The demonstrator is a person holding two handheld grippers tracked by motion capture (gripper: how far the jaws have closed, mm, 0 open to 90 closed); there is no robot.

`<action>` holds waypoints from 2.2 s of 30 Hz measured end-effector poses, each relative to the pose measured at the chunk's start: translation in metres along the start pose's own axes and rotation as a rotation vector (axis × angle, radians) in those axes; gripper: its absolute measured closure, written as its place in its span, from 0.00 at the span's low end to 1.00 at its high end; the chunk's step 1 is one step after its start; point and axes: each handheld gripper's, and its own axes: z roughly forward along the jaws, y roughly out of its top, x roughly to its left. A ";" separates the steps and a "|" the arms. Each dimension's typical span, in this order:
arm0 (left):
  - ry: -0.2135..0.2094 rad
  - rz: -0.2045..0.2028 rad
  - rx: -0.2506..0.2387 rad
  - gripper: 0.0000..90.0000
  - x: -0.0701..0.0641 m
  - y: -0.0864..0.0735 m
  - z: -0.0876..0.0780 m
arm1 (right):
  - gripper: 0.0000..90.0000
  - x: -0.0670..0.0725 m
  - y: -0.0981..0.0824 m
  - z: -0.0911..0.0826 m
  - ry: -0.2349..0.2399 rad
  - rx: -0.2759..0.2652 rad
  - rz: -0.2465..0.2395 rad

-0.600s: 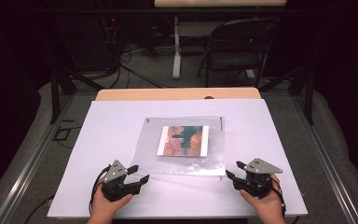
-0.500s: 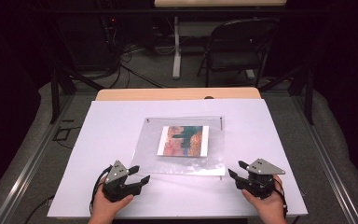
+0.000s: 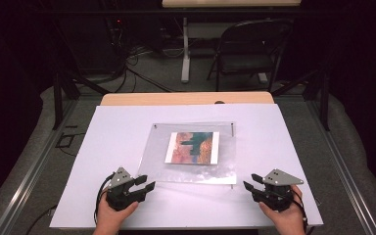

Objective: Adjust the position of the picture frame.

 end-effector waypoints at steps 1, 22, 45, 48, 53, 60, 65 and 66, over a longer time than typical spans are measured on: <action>0.000 0.000 0.000 0.68 0.000 0.000 0.000 | 0.66 0.000 0.000 0.000 0.005 0.010 -0.004; -0.076 0.083 0.086 1.00 -0.020 0.007 0.020 | 0.74 0.007 -0.011 0.004 0.124 0.091 -0.015; -0.127 0.100 0.169 1.00 -0.048 0.013 0.059 | 0.82 0.011 0.004 0.045 0.171 0.078 -0.028; -0.136 0.089 0.169 1.00 -0.052 0.016 0.065 | 0.86 0.011 0.005 0.047 0.185 0.079 -0.032; -0.147 0.095 0.173 1.00 -0.061 0.022 0.075 | 0.90 0.012 0.007 0.048 0.194 0.077 -0.033; -0.160 0.072 0.181 1.00 -0.063 0.026 0.083 | 0.91 0.011 0.009 0.049 0.209 0.079 -0.028; -0.159 0.070 0.199 1.00 -0.060 0.028 0.085 | 0.91 0.013 0.010 0.047 0.196 0.077 -0.045; -0.157 0.070 0.206 1.00 -0.059 0.029 0.085 | 0.92 0.013 0.010 0.047 0.197 0.073 -0.045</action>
